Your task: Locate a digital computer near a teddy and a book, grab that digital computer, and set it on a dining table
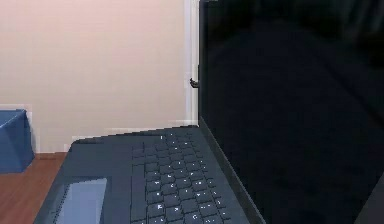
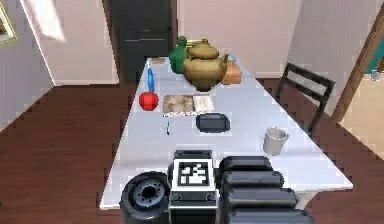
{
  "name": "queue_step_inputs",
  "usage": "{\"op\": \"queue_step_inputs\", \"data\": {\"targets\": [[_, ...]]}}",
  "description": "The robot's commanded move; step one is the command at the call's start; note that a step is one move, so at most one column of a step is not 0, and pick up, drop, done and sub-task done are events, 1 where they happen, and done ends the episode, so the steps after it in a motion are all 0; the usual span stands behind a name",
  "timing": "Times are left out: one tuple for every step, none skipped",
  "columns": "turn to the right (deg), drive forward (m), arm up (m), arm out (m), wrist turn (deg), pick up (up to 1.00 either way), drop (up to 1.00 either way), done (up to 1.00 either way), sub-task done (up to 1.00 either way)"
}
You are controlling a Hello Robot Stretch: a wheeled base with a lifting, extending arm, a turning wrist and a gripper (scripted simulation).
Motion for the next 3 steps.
{"op": "queue_step_inputs", "data": {"targets": [[0.0, 0.40, 0.00, 0.00, 0.0, 0.00, 0.00, 0.00, 0.00], [39.0, 0.00, 0.00, 0.00, 0.0, 0.00, 0.00, 0.00, 0.00], [0.0, 0.55, 0.00, 0.00, 0.0, 0.00, 0.00, 0.00, 0.00]]}}
